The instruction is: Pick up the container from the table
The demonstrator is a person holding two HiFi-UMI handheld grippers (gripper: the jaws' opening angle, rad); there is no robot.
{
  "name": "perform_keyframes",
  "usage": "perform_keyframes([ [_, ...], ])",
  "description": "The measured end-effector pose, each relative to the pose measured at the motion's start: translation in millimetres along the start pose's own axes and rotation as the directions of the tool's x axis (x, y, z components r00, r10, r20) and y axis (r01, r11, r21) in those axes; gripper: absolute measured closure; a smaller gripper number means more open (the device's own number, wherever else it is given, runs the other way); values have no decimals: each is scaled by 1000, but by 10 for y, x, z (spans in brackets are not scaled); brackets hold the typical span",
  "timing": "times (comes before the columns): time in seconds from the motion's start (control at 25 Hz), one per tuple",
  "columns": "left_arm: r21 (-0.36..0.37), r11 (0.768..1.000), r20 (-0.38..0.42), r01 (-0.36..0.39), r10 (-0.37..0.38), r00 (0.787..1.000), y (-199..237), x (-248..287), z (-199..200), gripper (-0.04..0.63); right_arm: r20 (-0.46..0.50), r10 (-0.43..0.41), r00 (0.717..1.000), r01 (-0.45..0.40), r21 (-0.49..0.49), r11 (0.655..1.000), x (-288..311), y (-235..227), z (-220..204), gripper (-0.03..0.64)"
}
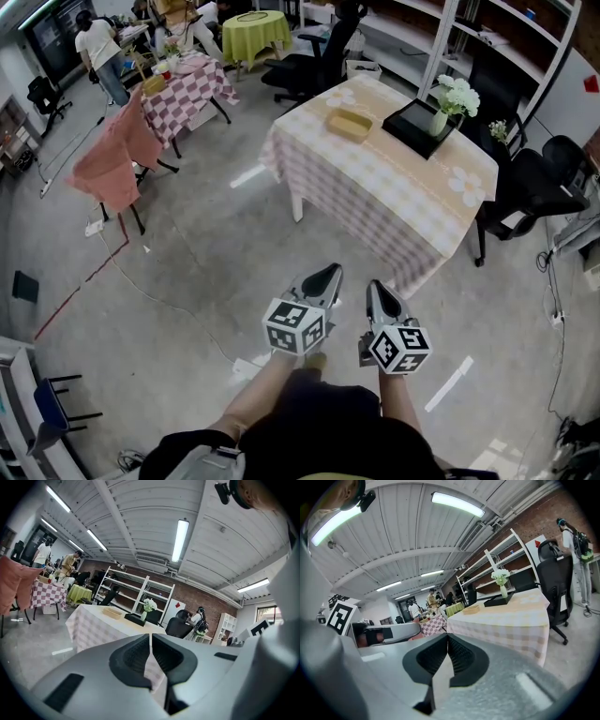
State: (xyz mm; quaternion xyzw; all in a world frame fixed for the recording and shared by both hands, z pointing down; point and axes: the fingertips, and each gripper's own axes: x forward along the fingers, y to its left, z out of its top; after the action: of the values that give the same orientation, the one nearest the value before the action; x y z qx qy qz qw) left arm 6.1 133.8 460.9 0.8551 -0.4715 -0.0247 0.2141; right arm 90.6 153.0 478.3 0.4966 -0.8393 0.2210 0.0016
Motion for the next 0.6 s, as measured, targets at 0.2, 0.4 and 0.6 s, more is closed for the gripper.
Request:
perform_keyframes([
  [0.2, -5, 1000, -8, -9, 9, 1000, 145, -5, -31, 571, 1, -1, 1000, 0, 25, 1000, 115, 3, -58, 612],
  [0.4, -14, 1000, -22, -21, 21, 1000, 157, -63, -109, 571, -9, 9, 1000, -9, 36, 999, 114, 28, -104, 612],
  [0.6, -19, 999, -35, -32, 31, 999, 158, -97, -163, 571, -26, 24, 999, -23, 34, 999, 97, 65, -144, 612],
])
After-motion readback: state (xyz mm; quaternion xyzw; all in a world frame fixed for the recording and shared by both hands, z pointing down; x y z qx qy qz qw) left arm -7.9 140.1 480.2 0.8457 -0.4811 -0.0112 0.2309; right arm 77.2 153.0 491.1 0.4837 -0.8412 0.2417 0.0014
